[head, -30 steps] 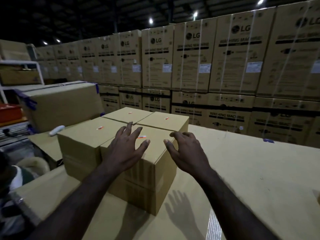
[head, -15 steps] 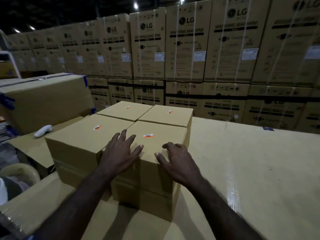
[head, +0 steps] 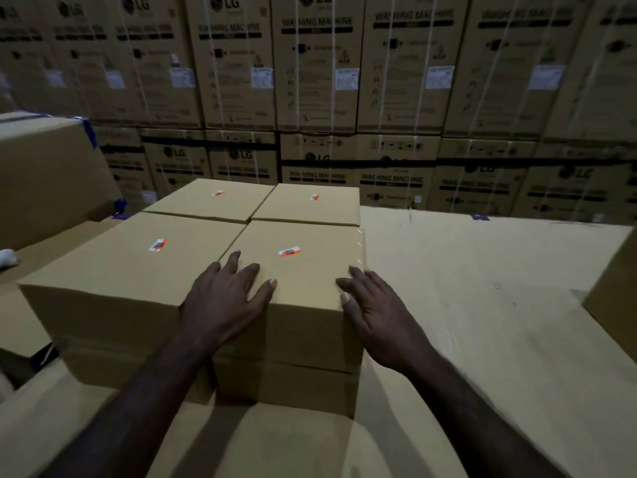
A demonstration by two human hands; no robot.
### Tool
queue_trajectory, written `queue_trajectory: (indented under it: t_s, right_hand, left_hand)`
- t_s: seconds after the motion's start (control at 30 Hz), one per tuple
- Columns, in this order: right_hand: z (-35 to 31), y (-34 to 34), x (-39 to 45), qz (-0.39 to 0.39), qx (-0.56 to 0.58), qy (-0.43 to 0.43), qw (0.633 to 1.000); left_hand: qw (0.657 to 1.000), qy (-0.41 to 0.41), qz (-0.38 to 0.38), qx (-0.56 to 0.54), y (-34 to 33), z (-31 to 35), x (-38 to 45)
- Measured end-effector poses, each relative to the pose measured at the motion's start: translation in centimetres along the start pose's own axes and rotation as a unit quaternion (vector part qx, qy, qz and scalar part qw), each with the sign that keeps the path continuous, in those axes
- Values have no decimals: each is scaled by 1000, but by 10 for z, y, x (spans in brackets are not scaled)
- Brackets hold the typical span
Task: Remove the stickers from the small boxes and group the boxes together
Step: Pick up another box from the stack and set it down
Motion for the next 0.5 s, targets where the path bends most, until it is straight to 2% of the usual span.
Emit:
queue_trajectory:
  t_s: [0.2,0.33,0.5]
  right_hand:
    - [9,4,-9,37,15,-20,999]
    - [16,9,-15,68,66,-44,994]
    - [20,18,-21,135,158,-96,974]
  left_hand:
    - [999,-12,21,-35,7,1,5]
    - [989,8,68,-133,19,-12,8]
    - [963,29,73,-256,19,-14,3]
Point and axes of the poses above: each hand's wrist, its own x-axis towards the middle knuckle, its own y-axis out of the back of the hand, z = x × y, the point moved 9 cm from there along x, towards the middle knuckle, and after that the axes turned 5 degrees about y, right-handed, at the moved point
